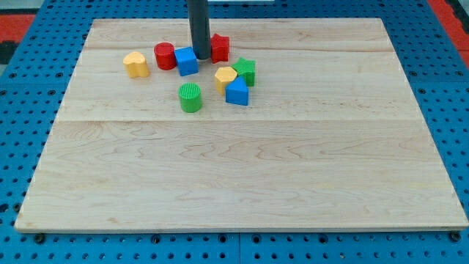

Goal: Push the blue cube close to the yellow heart

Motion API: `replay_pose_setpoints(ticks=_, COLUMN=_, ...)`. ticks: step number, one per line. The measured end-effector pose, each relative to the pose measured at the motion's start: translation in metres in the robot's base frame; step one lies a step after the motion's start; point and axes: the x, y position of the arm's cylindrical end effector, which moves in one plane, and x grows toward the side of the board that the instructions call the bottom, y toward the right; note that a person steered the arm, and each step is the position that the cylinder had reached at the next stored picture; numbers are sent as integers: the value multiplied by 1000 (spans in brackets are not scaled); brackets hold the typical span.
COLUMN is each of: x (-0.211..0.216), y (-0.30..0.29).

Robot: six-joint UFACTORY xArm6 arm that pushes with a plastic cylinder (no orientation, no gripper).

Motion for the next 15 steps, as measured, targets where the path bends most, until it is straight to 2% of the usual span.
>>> replay_pose_setpoints(ticks=1, x=6, y=-7)
replay_pose_setpoints(ticks=2, x=31, y=-12)
replay_pose_setpoints(ticks=6, x=59, y=-36)
replay_pose_setpoints(ticks=8, x=89, y=-50)
replay_pose_setpoints(ticks=11, x=109, y=-161)
replay_pose_setpoints(ticks=12, x=57, y=-181)
replay_pose_setpoints(ticks=13, x=35, y=-158)
replay_pose_setpoints(ticks=14, x=42, y=-113)
replay_pose_setpoints(ticks=15, x=44, y=-100)
